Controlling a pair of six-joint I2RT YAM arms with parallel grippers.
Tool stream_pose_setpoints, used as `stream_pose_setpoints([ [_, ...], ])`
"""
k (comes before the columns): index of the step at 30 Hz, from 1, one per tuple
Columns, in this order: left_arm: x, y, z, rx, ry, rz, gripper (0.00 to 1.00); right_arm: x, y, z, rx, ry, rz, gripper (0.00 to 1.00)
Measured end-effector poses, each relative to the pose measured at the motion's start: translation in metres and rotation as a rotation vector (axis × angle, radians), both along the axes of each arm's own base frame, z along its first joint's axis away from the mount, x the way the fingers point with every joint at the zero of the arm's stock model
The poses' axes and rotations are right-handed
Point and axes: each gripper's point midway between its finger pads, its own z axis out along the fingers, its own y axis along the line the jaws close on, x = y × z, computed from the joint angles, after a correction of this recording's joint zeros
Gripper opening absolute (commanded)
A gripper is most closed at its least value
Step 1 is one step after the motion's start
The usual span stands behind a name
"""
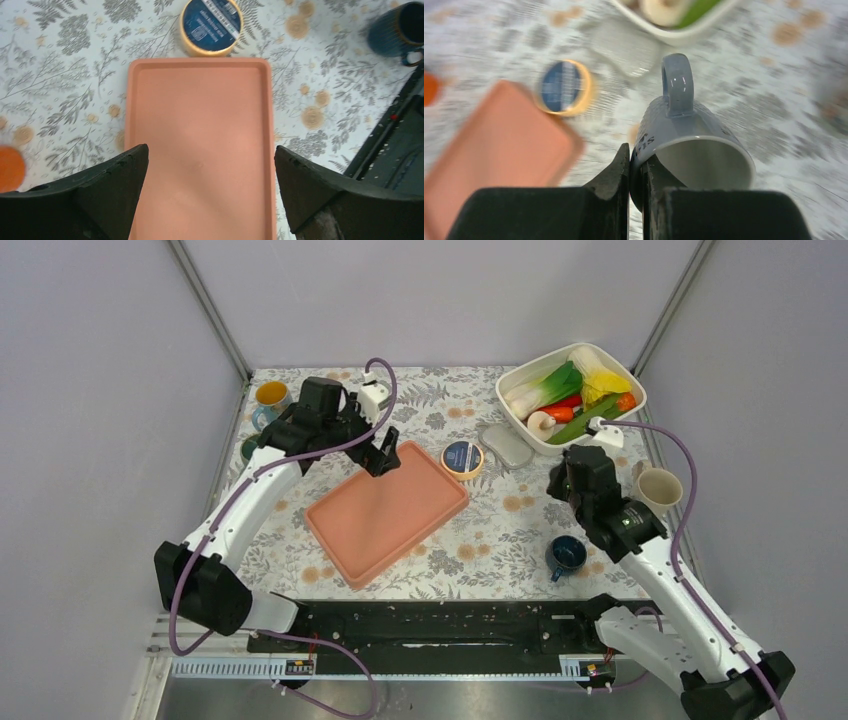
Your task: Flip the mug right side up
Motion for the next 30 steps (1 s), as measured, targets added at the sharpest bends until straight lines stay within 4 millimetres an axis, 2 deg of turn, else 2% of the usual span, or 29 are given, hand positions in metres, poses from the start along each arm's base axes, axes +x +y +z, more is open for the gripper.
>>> stream_pose_setpoints([
  [2, -0.001, 0.011, -0.008, 0.039, -0.009, 0.017, 0.99, -0.008, -0.036, -0.022, -0.077, 0.104, -0.092, 0.0],
  [5, -0.006, 0.026, -0.024, 0.087, -0.005, 0.035, 0.99, -0.022, -0.079, -0.045, -0.139, 0.232, -0.206, 0.0],
  [9, -0.011, 0.042, -0.04, 0.127, 0.011, 0.055, 0.99, -0.033, -0.123, -0.069, -0.156, 0.344, -0.34, 0.0],
  [11, -0.013, 0.049, -0.047, 0.143, 0.019, 0.064, 0.99, -0.037, -0.138, -0.086, -0.136, 0.409, -0.383, 0.0],
  [13, -0.014, 0.055, -0.052, 0.157, 0.019, 0.072, 0.99, -0.042, -0.149, -0.11, -0.113, 0.501, -0.41, 0.0],
  [15, -0.015, 0.062, -0.057, 0.169, 0.023, 0.083, 0.99, -0.046, -0.149, -0.132, -0.09, 0.581, -0.4, 0.0],
  [21, -0.017, 0.077, -0.07, 0.192, 0.043, 0.112, 0.99, -0.048, -0.143, -0.17, -0.044, 0.712, -0.354, 0.0],
  [22, -0.017, 0.078, -0.072, 0.194, 0.046, 0.115, 0.99, -0.046, -0.144, -0.171, -0.043, 0.716, -0.35, 0.03],
  [24, -0.018, 0.082, -0.076, 0.198, 0.054, 0.124, 0.99, -0.044, -0.143, -0.172, -0.041, 0.727, -0.34, 0.16],
  [27, -0.019, 0.085, -0.082, 0.201, 0.063, 0.132, 0.99, -0.043, -0.143, -0.173, -0.039, 0.73, -0.333, 0.48],
  [30, -0.018, 0.087, -0.086, 0.197, 0.061, 0.141, 0.99, -0.04, -0.142, -0.172, -0.034, 0.72, -0.323, 0.73],
])
